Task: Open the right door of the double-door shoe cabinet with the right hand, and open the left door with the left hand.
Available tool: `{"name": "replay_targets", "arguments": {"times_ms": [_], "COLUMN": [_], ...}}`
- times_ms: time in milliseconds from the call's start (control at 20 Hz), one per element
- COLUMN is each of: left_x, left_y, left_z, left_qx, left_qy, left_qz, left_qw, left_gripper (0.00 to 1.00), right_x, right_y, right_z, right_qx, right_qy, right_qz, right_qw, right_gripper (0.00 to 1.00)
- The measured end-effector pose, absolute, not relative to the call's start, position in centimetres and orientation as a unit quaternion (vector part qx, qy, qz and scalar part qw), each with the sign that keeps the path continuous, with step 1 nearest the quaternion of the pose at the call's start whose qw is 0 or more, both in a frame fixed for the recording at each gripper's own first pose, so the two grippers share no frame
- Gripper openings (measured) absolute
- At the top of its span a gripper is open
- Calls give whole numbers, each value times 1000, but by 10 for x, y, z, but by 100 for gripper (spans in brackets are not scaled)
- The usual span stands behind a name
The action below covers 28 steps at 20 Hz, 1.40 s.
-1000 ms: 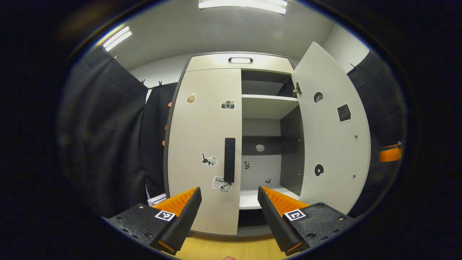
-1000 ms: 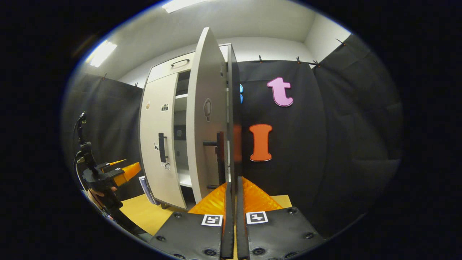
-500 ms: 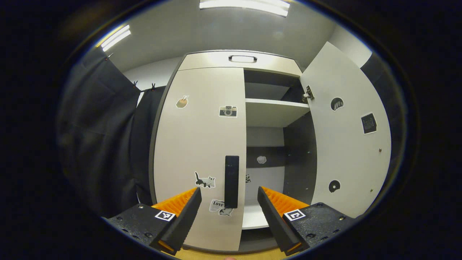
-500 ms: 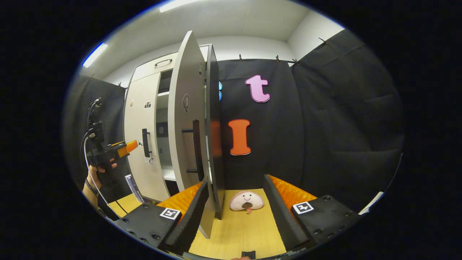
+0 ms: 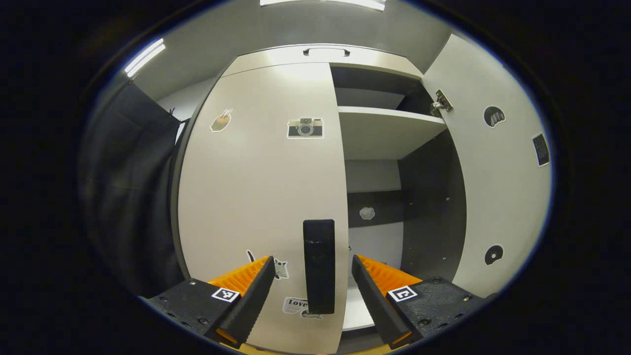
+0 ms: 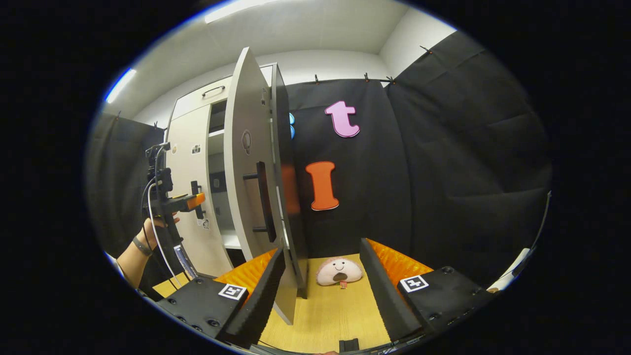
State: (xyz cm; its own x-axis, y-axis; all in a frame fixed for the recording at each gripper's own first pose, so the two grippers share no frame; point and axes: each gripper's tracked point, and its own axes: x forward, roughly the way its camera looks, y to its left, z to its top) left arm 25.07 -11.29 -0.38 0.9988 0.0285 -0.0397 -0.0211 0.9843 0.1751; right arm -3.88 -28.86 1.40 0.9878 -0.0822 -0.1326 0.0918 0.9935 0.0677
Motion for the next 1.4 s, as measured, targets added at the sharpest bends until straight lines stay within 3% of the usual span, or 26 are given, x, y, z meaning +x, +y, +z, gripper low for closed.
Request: {"name": "replay_targets", "arguments": {"times_ms": [300, 450, 500, 550, 650, 700, 1000, 1050, 1100, 1150, 1250, 1300, 1350, 1400], "left_x": [265, 264, 264, 264, 263, 264, 260, 258, 256, 253, 244, 240, 235, 226], "left_y": [-105, -101, -106, -113, -113, -114, -115, -114, -114, -113, -111, -110, -107, -104], "left_z": [-9, -8, -10, -14, -11, -13, -14, -14, -15, -14, -14, -14, -13, -11], "left_qx": [65, 52, 55, 52, 54, 50, 65, 63, 61, 60, 62, 60, 58, 56], "left_qy": [26, 24, 29, 34, 35, 40, 58, 61, 65, 70, 79, 79, 78, 77], "left_qz": [18, 11, -4, -17, -24, -23, -40, -44, -44, -43, -40, -38, -37, -38], "left_qw": [997, 998, 998, 998, 998, 998, 995, 995, 995, 995, 994, 994, 995, 995], "left_gripper": [92, 67, 66, 58, 25, 22, 23, 21, 23, 23, 23, 23, 23, 23], "right_x": [-49, -47, -45, -44, -42, -40, -36, -36, -36, -36, -39, -42, -43, -44], "right_y": [-300, -300, -300, -299, -292, -288, -261, -256, -251, -246, -238, -235, -233, -232], "right_z": [15, 18, 18, 17, 16, 16, 19, 18, 17, 17, 18, 19, 20, 20], "right_qx": [38, 34, 31, 28, 25, 25, 21, 22, 22, 21, 21, 21, 21, 21], "right_qy": [49, 42, 43, 45, 49, 50, 50, 52, 52, 51, 46, 42, 38, 36], "right_qz": [-66, -71, -73, -73, -69, -64, -38, -33, -28, -25, -20, -19, -21, -23], "right_qw": [996, 996, 996, 996, 996, 996, 998, 998, 998, 998, 999, 999, 999, 999], "right_gripper": [97, 97, 97, 97, 98, 98, 98, 87, 97, 87, 100, 87, 86, 97]}}
